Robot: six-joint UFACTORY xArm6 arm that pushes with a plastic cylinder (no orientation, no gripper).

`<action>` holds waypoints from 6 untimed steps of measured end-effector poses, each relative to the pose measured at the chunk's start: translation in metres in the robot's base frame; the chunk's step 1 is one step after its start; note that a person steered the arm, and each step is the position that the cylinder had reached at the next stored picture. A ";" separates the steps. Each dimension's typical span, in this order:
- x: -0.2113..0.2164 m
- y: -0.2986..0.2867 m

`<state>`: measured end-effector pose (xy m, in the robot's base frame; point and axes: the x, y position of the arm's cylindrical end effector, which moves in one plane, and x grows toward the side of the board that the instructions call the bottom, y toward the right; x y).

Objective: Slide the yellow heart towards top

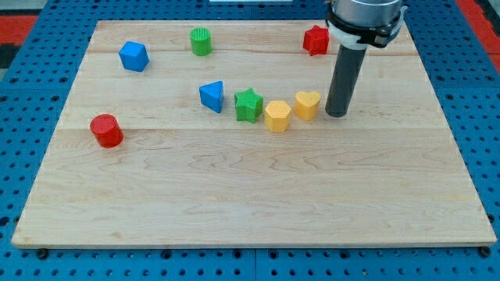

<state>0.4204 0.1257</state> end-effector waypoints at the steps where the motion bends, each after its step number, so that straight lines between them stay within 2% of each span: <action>1: 0.015 -0.009; 4: 0.010 -0.050; 6: -0.015 -0.044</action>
